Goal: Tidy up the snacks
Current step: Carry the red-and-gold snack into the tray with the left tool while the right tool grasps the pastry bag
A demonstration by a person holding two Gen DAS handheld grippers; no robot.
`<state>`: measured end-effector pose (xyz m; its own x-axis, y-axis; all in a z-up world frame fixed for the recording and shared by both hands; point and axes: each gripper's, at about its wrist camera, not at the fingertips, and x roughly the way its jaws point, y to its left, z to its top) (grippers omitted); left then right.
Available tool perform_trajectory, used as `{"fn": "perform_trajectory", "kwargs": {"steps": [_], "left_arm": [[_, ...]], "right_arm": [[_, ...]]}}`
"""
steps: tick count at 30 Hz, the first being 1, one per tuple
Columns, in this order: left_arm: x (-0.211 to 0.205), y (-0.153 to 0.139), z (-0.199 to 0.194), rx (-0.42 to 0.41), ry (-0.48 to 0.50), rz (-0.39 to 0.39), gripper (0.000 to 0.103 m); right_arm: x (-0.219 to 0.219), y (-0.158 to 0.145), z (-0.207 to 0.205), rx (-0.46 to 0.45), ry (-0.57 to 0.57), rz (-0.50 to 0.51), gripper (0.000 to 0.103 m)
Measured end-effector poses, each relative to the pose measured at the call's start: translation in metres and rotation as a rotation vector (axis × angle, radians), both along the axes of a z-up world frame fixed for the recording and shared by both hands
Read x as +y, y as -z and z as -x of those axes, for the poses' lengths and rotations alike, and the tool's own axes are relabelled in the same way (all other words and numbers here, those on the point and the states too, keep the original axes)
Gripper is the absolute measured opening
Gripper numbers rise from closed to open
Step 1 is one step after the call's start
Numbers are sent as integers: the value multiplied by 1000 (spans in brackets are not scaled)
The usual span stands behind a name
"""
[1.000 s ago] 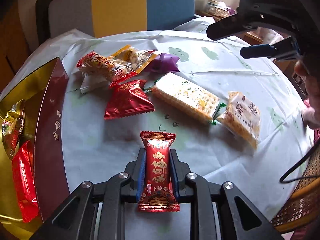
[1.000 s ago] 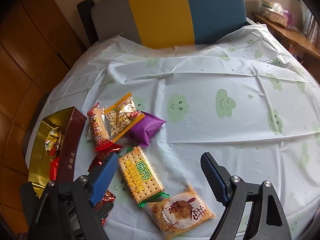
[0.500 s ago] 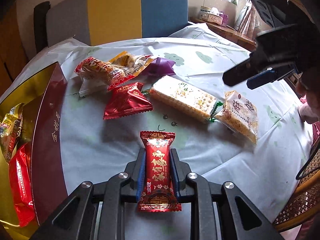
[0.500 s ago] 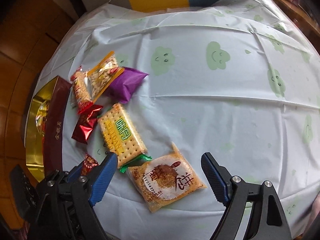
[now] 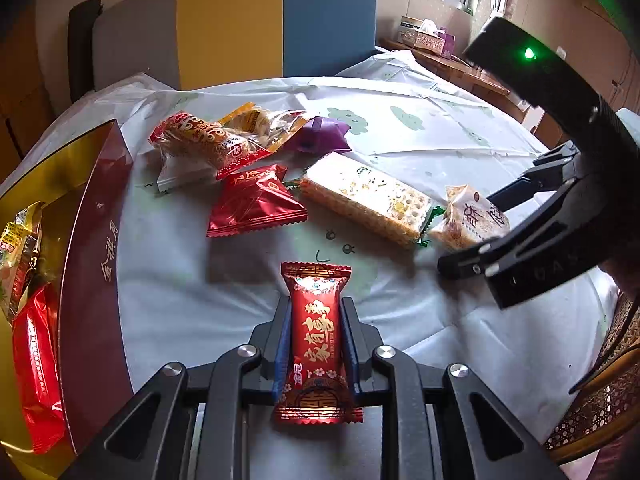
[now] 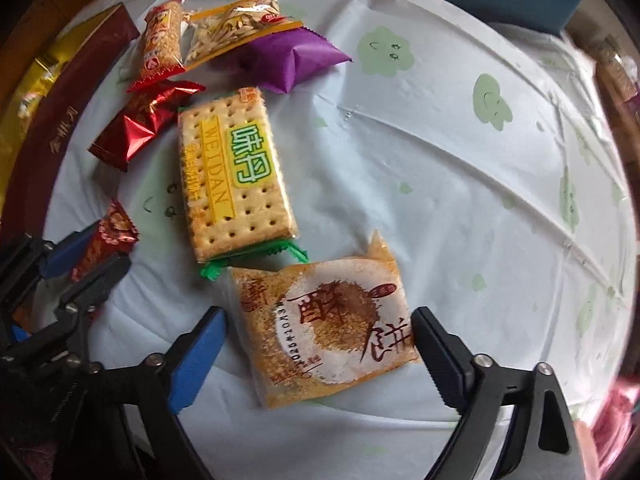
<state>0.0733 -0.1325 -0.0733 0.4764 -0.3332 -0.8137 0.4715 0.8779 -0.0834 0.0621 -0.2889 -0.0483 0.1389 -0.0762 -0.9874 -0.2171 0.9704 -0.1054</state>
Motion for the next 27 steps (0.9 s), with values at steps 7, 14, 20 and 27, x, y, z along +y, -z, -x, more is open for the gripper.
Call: {"fn": "perform_trajectory", "kwargs": {"steps": [7, 14, 20, 27], "left_arm": [[3, -1, 4, -14, -16, 23, 21], [17, -30, 17, -27, -15, 117, 21], [65, -83, 11, -85, -119, 260, 21], [145, -98, -49, -54, -379, 295, 21]], "right_arm": [[-29, -1, -15, -38, 120, -10, 68], [-48, 2, -17, -20, 165, -61, 72], [-34, 6, -10, -43, 125, -23, 71], [-16, 12, -8, -61, 95, 7, 70]]}}
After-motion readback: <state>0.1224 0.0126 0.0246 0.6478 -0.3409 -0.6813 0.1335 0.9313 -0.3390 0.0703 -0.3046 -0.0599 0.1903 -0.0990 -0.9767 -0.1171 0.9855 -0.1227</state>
